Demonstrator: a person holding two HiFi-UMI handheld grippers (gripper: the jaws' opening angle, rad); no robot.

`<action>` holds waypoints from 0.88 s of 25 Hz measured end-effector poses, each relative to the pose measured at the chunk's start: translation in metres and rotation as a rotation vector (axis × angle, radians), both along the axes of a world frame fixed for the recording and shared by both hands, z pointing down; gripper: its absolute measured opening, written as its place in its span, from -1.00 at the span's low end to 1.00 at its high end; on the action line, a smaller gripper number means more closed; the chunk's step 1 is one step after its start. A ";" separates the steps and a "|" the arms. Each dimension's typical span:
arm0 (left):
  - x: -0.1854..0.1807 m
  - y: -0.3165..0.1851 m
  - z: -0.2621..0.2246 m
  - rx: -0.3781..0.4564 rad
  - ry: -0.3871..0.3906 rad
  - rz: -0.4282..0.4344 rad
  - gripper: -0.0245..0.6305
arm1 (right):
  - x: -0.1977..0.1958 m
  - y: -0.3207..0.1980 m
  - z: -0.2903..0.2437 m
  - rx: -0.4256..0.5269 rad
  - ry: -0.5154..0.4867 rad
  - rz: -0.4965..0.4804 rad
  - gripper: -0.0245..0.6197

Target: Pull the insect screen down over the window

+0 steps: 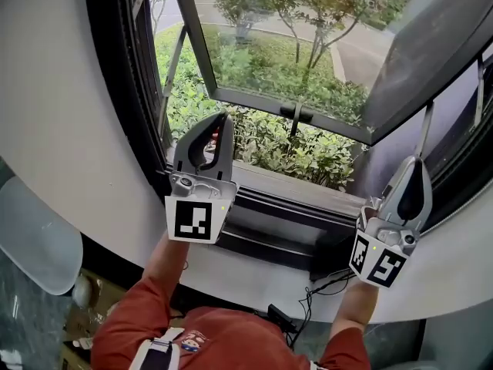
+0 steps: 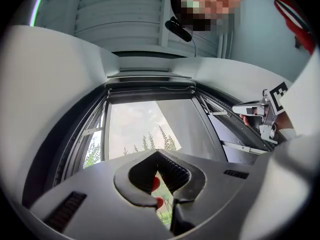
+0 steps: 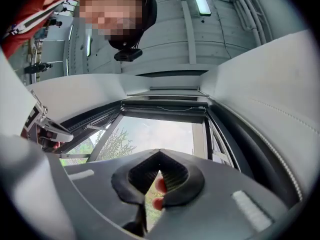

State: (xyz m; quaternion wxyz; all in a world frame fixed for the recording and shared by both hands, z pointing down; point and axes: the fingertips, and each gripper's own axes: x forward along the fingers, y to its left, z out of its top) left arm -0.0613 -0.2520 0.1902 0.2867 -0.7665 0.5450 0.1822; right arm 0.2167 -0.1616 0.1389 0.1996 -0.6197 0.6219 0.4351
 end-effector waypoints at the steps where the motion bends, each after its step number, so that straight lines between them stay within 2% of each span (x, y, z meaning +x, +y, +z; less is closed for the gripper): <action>1: -0.001 0.000 -0.006 0.015 -0.004 -0.002 -0.91 | 0.000 0.001 -0.006 0.011 0.005 0.001 -0.90; 7: -0.004 0.002 -0.048 0.093 -0.005 0.002 -0.91 | -0.004 0.007 -0.048 0.073 0.050 0.008 -0.90; 15: -0.003 -0.007 -0.107 0.208 -0.071 -0.045 -0.91 | -0.019 0.004 -0.109 0.169 0.129 0.044 -0.90; 22: 0.002 -0.013 -0.163 0.300 -0.120 -0.081 -0.91 | -0.031 -0.014 -0.154 0.183 0.169 0.046 -0.89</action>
